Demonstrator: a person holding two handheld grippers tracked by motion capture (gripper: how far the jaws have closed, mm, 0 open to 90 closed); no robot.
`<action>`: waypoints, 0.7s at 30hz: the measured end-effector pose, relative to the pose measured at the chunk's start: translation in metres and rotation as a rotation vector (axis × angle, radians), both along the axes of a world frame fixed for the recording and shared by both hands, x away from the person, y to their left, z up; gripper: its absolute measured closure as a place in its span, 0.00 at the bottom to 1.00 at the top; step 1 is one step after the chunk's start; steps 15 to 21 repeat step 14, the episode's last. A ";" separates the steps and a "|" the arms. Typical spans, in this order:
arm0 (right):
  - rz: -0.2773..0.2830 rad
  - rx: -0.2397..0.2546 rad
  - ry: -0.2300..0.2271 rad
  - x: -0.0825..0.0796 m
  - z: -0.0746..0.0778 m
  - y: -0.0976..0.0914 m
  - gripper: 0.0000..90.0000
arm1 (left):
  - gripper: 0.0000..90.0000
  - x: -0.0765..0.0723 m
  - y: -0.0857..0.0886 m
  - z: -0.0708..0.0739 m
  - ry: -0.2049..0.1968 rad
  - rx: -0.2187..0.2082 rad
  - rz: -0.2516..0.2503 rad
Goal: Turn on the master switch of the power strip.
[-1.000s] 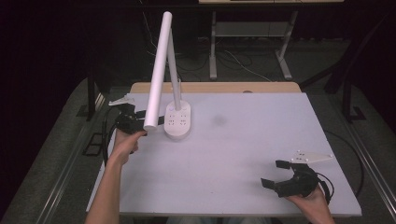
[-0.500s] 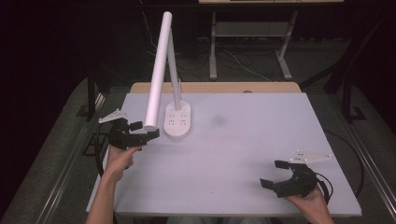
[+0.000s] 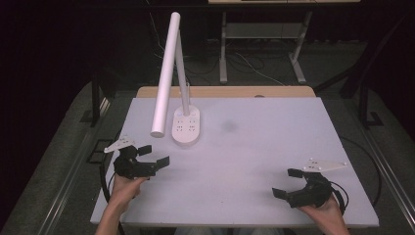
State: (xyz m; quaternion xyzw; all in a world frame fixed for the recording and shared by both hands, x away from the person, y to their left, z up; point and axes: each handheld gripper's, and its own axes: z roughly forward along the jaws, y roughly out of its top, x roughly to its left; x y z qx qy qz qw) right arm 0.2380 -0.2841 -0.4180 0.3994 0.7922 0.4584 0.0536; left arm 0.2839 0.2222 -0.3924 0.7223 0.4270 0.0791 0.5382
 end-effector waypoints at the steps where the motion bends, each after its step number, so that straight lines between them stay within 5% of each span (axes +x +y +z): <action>1: 0.000 0.000 -0.001 0.000 0.000 0.000 0.00 | 0.00 -0.003 -0.001 -0.001 0.002 0.001 -0.005; 11: -0.006 0.003 0.015 0.001 -0.002 -0.001 0.00 | 0.00 -0.024 -0.015 -0.019 0.013 -0.010 -0.046; 21: -0.006 0.003 0.016 0.002 -0.002 -0.001 0.00 | 0.00 -0.026 -0.018 -0.023 0.018 0.002 -0.062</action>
